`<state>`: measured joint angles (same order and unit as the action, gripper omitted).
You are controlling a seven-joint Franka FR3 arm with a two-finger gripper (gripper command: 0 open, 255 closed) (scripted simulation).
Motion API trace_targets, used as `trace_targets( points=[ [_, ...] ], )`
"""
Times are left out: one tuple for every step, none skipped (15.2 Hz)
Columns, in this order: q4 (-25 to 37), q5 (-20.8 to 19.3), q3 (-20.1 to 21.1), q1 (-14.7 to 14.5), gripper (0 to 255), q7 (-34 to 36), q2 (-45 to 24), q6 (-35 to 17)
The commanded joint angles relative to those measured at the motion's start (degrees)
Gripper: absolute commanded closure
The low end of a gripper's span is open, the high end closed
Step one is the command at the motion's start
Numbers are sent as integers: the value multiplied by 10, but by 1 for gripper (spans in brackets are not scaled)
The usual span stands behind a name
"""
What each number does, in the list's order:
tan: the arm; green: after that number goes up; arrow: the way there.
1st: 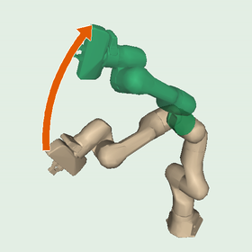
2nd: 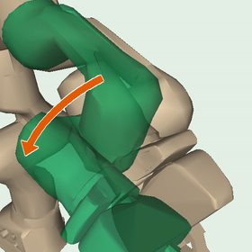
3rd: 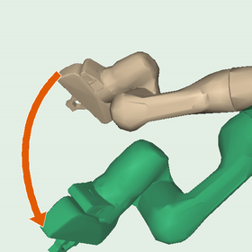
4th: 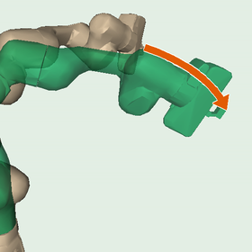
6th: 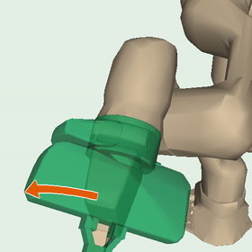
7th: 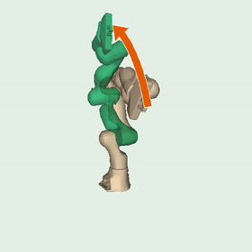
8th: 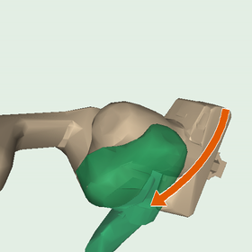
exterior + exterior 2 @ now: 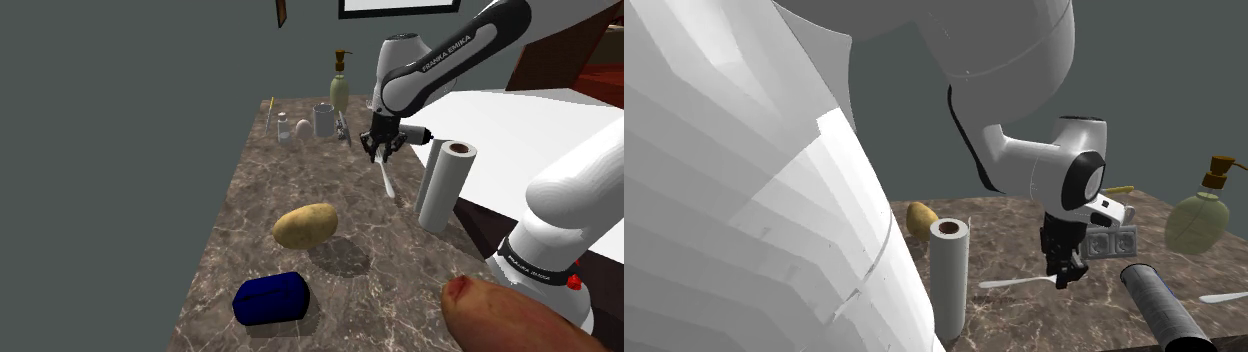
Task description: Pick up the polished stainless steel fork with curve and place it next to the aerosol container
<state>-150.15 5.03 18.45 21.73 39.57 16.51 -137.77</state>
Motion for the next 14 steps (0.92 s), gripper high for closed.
trace_targets(
  points=[
    [-2, -3, 2, 1, 255, 2, -10, -13],
    [-2, -3, 2, 1, 255, 2, -10, -13],
    [-2, -3, 2, 1, 255, 2, -10, -13],
    [-2, -3, 2, 1, 255, 2, -10, -13],
    [-2, -3, 2, 1, 255, 2, -10, -13],
    [-2, -3, 2, 1, 255, 2, -10, -13],
    [-2, -3, 2, 1, 255, 2, -10, -13],
    [-2, -3, 2, 1, 255, 2, -10, -13],
    [-2, -3, 2, 1, 0, 2, -10, -13],
    [-2, -3, 2, 1, 0, 2, -10, -13],
    [-2, -3, 2, 1, 0, 2, -10, -13],
    [-2, -3, 2, 1, 0, 2, -10, -13],
    [-2, -3, 2, 1, 0, 2, -10, -13],
    [-2, -3, 2, 1, 0, 2, -10, -13]
  ],
)
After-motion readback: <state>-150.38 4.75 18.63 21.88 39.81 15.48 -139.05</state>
